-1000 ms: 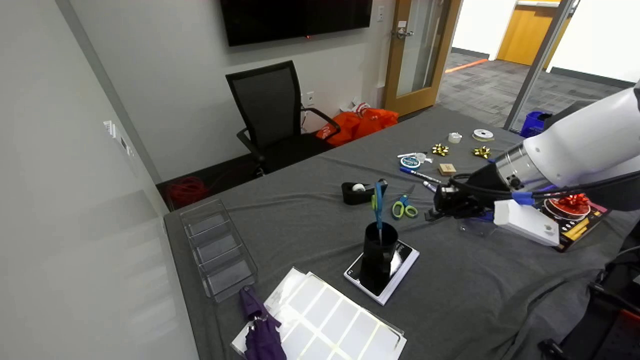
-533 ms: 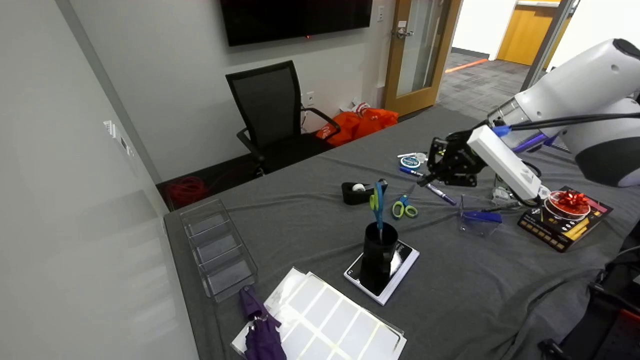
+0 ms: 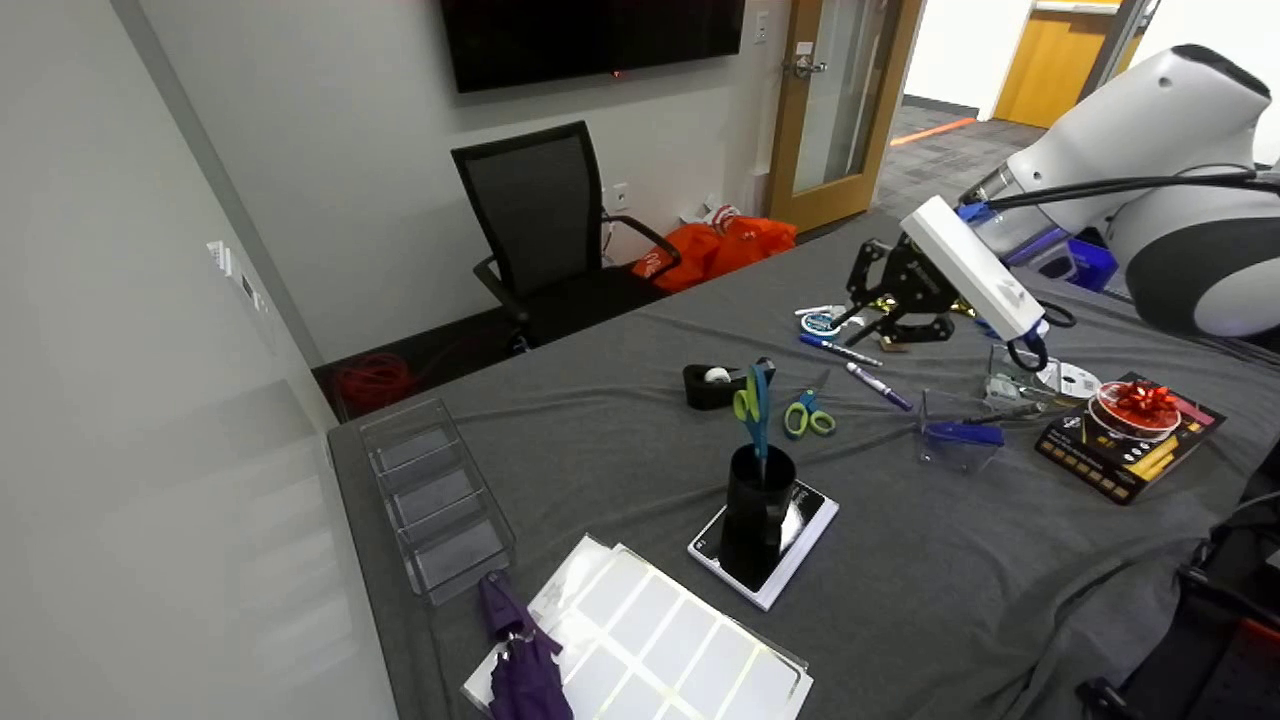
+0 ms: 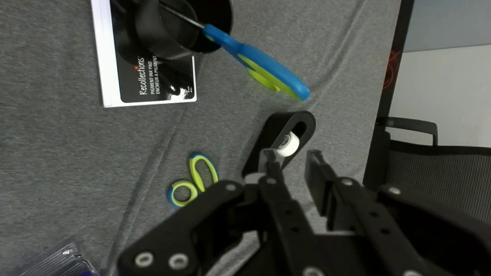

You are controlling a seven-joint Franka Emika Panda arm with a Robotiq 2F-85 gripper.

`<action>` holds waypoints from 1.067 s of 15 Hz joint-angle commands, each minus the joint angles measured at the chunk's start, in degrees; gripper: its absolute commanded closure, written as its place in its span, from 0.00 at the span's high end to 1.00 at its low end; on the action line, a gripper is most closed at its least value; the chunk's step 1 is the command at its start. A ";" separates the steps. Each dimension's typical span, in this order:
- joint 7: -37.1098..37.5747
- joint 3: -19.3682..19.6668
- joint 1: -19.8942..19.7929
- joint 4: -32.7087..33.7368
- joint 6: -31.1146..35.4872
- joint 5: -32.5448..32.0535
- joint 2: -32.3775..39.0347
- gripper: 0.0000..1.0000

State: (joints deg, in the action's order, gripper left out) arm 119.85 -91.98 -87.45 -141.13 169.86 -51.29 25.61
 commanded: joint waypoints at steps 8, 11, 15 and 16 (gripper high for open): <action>1.12 -1.68 0.59 4.10 -9.72 19.88 -1.38 0.79; -0.30 -1.39 0.44 7.35 -12.48 34.75 -5.24 0.98; 5.41 2.60 2.76 10.02 -13.96 44.90 -10.33 1.00; 6.87 4.04 3.73 10.15 -13.89 46.54 -12.55 1.00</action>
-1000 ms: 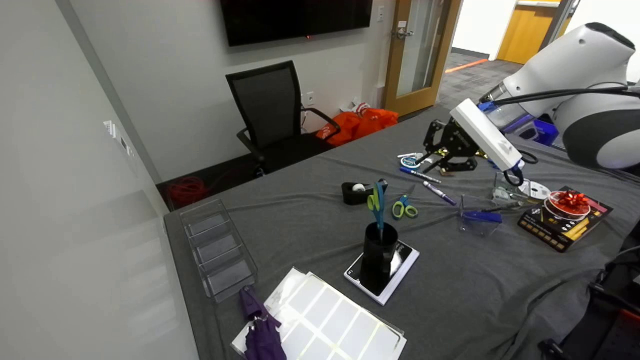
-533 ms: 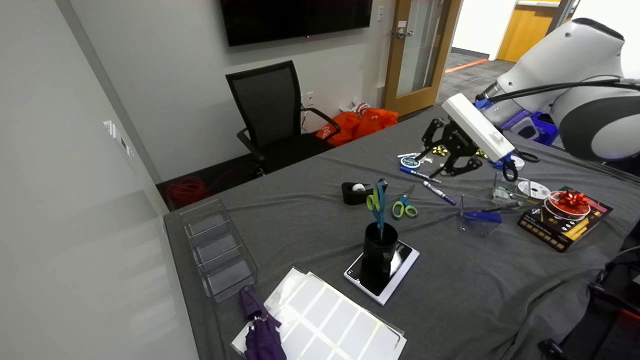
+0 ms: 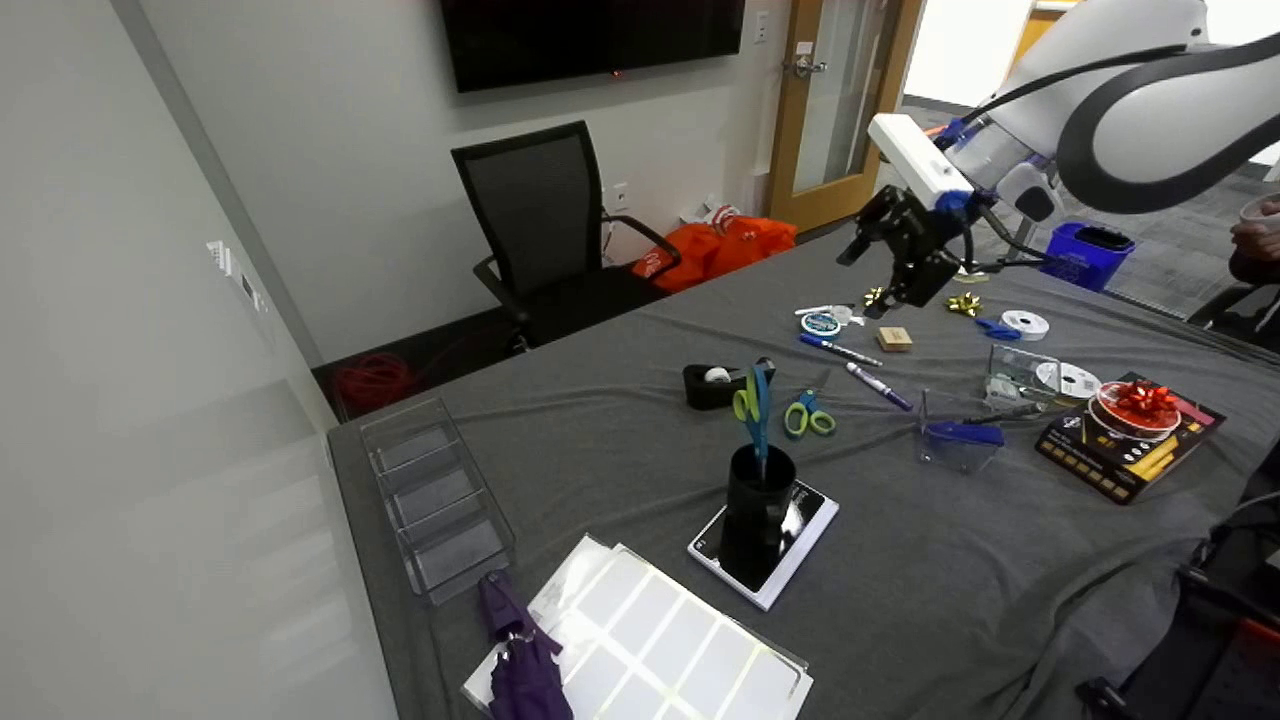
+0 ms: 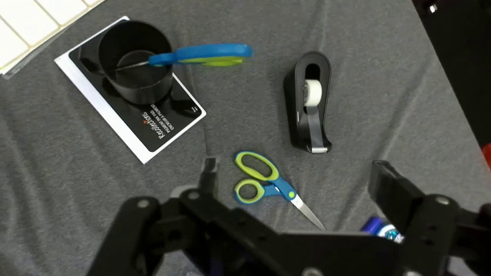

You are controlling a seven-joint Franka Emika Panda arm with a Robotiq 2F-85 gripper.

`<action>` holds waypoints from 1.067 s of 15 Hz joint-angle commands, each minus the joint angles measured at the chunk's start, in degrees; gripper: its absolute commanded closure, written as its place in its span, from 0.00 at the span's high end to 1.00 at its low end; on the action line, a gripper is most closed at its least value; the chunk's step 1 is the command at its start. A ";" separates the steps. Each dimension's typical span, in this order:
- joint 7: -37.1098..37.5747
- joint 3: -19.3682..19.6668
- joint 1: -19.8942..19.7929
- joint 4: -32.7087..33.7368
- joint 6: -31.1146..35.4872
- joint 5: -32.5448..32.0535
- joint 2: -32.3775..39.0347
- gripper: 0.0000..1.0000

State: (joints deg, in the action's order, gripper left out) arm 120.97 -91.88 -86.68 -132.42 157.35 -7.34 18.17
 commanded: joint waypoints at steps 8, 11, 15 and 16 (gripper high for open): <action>14.84 23.03 20.37 2.77 -6.57 8.39 -14.53 1.00; 25.34 25.26 22.10 3.59 -8.60 2.62 -9.97 1.00; 26.42 37.06 32.39 2.26 -7.07 9.78 -13.08 1.00; 25.05 39.66 34.49 2.29 -6.65 11.09 -12.07 1.00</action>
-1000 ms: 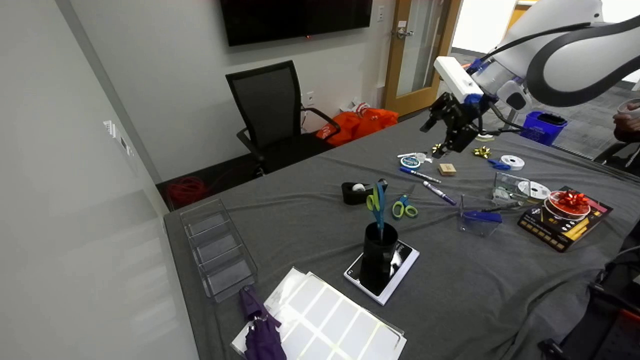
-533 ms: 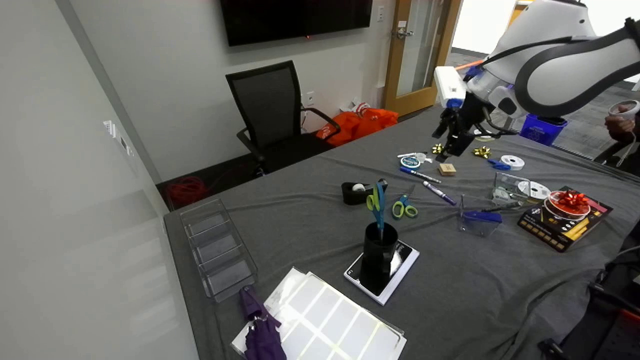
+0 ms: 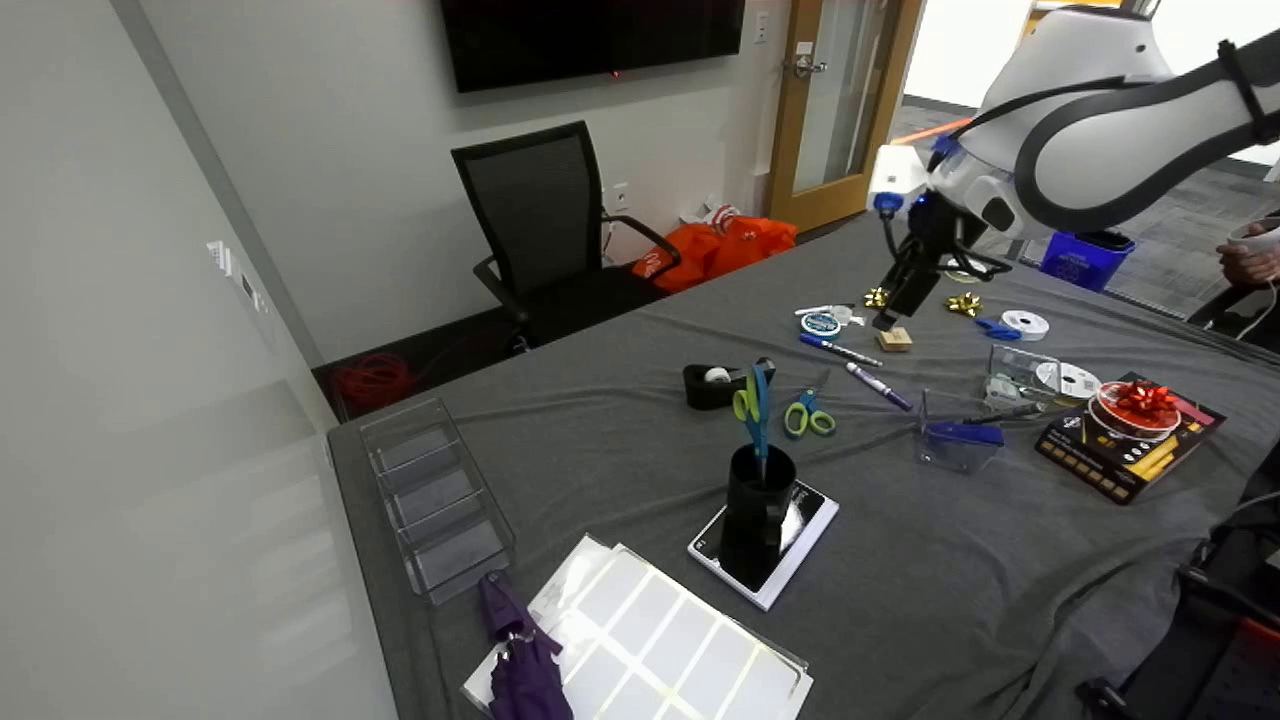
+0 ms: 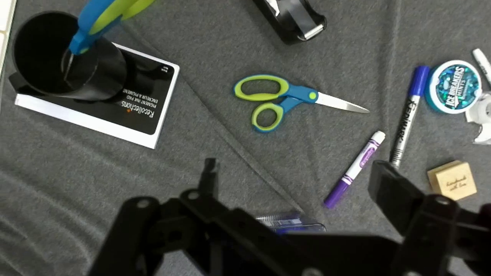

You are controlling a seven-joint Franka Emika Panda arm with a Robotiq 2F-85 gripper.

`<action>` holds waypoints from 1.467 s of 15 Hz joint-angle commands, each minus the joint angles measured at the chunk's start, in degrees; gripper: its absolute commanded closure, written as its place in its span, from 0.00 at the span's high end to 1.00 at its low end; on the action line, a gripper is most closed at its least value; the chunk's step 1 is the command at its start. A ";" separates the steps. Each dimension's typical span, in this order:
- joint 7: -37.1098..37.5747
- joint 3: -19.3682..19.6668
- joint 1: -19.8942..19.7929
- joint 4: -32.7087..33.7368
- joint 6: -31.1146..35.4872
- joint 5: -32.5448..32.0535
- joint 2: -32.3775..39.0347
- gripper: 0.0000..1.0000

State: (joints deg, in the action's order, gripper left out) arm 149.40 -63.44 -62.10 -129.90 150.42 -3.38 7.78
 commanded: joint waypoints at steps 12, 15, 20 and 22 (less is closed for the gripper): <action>-2.95 55.17 44.51 0.69 3.09 7.68 1.70 1.00; -3.61 60.10 48.66 0.73 3.14 8.41 2.03 1.00; 3.36 62.08 51.87 1.34 2.46 5.95 2.60 1.00; 0.32 72.15 58.29 3.19 0.86 9.90 4.54 1.00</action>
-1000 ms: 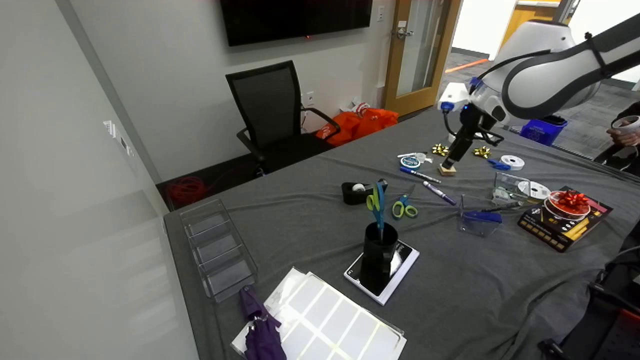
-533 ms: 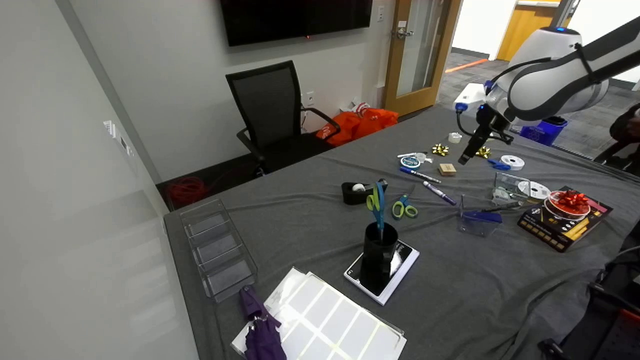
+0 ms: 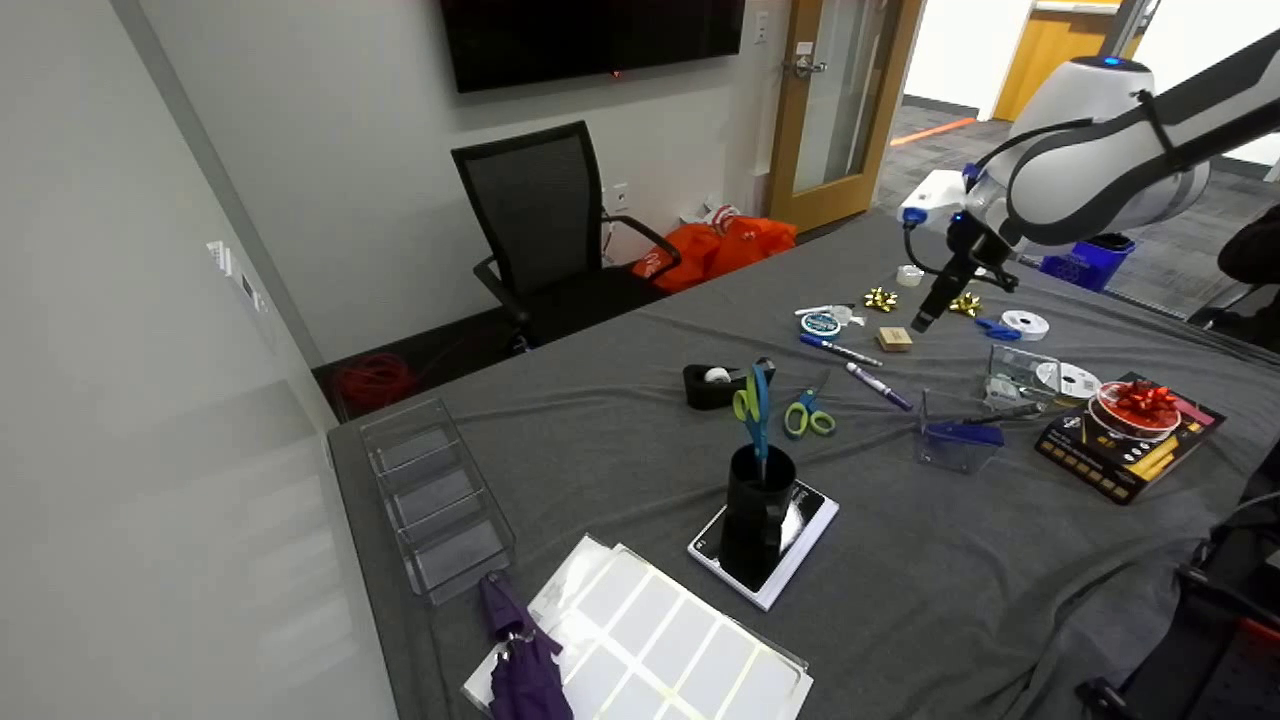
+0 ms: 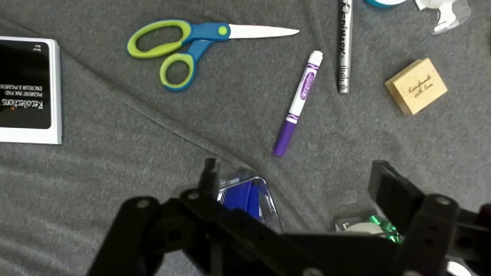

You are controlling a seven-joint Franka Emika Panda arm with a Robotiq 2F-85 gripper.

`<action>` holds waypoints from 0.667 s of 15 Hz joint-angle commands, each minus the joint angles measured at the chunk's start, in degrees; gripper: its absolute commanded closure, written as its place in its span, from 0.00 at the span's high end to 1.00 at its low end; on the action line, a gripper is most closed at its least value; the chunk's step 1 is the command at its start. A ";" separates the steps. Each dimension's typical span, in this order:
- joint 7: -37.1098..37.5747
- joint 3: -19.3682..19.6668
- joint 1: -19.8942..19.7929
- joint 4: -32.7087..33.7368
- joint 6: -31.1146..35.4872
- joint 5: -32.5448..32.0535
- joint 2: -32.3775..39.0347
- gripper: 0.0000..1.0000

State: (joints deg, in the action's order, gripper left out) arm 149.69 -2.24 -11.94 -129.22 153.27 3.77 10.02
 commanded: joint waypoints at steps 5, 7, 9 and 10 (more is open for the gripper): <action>-0.52 31.58 25.24 11.45 -7.49 13.75 12.31 1.00; -0.59 35.97 30.22 14.41 -10.53 18.87 16.42 1.00; -0.58 36.71 32.56 16.92 -13.48 22.99 19.48 1.00; -0.55 36.56 33.25 18.21 -15.03 24.46 20.86 1.00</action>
State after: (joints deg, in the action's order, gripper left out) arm 149.14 32.27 17.92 -116.23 143.26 23.31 25.51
